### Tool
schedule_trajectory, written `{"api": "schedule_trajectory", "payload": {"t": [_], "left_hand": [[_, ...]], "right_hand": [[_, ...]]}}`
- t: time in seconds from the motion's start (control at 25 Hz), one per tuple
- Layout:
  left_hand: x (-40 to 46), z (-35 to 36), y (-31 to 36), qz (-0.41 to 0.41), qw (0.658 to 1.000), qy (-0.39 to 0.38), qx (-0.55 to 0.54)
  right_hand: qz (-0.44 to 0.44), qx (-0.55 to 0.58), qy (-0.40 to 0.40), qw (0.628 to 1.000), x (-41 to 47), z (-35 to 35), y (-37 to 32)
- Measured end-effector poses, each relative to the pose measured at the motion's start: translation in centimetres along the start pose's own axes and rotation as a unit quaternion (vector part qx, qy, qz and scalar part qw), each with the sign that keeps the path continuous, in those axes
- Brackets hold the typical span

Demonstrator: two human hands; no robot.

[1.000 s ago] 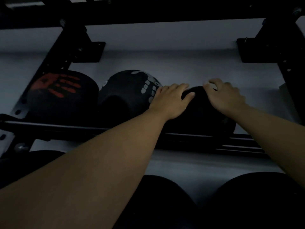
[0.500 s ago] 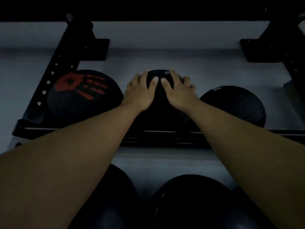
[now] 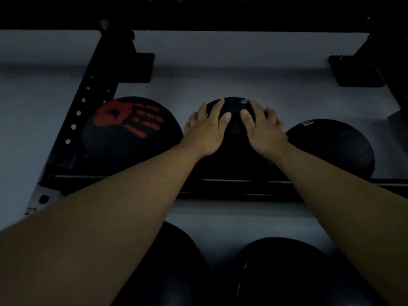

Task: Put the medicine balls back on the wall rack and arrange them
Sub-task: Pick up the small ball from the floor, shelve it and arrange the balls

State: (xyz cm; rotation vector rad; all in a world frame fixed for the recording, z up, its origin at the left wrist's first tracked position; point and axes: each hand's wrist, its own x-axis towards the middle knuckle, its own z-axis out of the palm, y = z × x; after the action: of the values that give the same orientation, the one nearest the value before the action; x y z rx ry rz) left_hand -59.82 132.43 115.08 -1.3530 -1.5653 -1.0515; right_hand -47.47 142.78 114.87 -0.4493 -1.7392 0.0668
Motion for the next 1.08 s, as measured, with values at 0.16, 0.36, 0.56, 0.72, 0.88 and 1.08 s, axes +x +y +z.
{"api": "schedule_trajectory", "payload": {"t": [0.16,0.36,0.56,0.72,0.88,1.08], "left_hand": [[-1.1,-4.1,-3.0,0.026,0.994,0.049,0.091],[-3.0,-9.8,-9.3,0.032,0.98,0.116,0.16],[-3.2,-14.4,-15.7,-0.018,0.98,0.151,0.13],[-3.4,-15.6,-20.5,-0.03,0.993,0.077,0.085],[-3.7,-13.6,-23.0,-0.033,0.996,0.047,-0.062],[-3.7,-12.8,-23.3,-0.015,0.992,0.084,-0.089]], "right_hand": [[-0.068,-0.039,0.079,0.994,-1.3,1.6,-4.0],[-0.138,0.014,0.021,0.99,-1.7,4.6,-11.8],[-0.125,0.032,-0.007,0.992,-1.8,10.1,-17.9],[-0.072,0.031,-0.042,0.996,-2.8,14.2,-19.8],[-0.04,0.027,-0.031,0.998,-3.3,16.4,-19.5],[-0.038,0.007,-0.008,0.999,-3.8,16.3,-19.9]]}}
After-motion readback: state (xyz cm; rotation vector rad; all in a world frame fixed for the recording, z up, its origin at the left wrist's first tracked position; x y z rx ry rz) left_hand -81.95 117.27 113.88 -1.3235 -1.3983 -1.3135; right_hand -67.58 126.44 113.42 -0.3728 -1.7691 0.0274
